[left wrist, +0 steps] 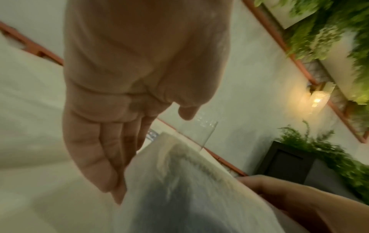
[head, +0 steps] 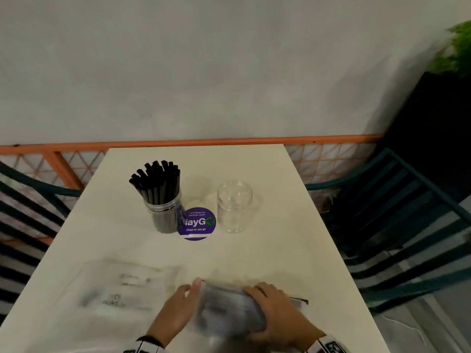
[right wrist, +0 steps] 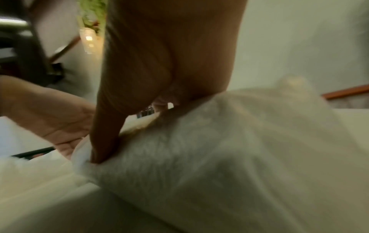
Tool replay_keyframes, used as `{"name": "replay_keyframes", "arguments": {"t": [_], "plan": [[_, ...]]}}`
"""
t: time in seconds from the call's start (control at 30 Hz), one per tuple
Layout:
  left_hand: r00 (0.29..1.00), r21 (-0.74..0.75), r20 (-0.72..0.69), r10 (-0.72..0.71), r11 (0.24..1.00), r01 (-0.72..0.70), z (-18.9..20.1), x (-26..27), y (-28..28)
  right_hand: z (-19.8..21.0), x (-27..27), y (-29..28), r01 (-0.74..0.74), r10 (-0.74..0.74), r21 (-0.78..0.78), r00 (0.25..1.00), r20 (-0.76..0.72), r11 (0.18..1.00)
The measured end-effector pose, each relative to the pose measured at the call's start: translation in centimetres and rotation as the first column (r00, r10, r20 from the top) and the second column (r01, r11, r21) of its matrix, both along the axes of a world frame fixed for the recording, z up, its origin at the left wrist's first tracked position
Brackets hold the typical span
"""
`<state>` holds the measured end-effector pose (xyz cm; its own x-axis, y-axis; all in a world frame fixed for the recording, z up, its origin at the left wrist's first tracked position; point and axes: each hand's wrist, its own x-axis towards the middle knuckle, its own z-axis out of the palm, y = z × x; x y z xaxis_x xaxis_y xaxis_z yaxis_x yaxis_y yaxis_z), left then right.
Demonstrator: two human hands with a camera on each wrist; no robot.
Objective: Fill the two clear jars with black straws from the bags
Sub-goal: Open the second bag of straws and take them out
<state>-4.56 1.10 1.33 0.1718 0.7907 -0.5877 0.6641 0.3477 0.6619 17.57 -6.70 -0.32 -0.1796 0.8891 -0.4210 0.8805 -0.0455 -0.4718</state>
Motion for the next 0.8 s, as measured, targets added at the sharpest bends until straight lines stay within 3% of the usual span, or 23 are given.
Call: {"name": "replay_keyframes", "arguments": {"t": [0.13,0.3,0.47,0.7,0.8], "plan": [[0.998,-0.067,-0.042,0.037,0.997,-0.039,0.2,0.9,0.1,0.5,0.5,0.6,-0.176,0.17,0.148,0.984,0.056,0.973],[0.939,-0.077,0.18,0.292,0.956,-0.283,-0.4,0.3,-0.4,0.8,1.7,1.0,-0.249,0.249,0.205,0.968,0.029,0.947],[0.865,0.088,0.362,0.348,0.911,-0.403,-0.3,0.3,-2.0,1.7,3.8,1.8,0.012,0.019,0.245,0.992,-0.121,0.969],[0.837,0.333,0.462,0.291,0.818,-0.469,2.8,0.6,-1.9,3.9,2.9,4.1,-0.004,0.07,0.362,0.983,-0.169,0.932],[0.809,0.36,0.513,0.286,0.784,-0.506,4.4,0.0,-1.3,6.5,3.1,5.2,0.085,0.014,0.438,0.976,-0.219,0.895]]}}
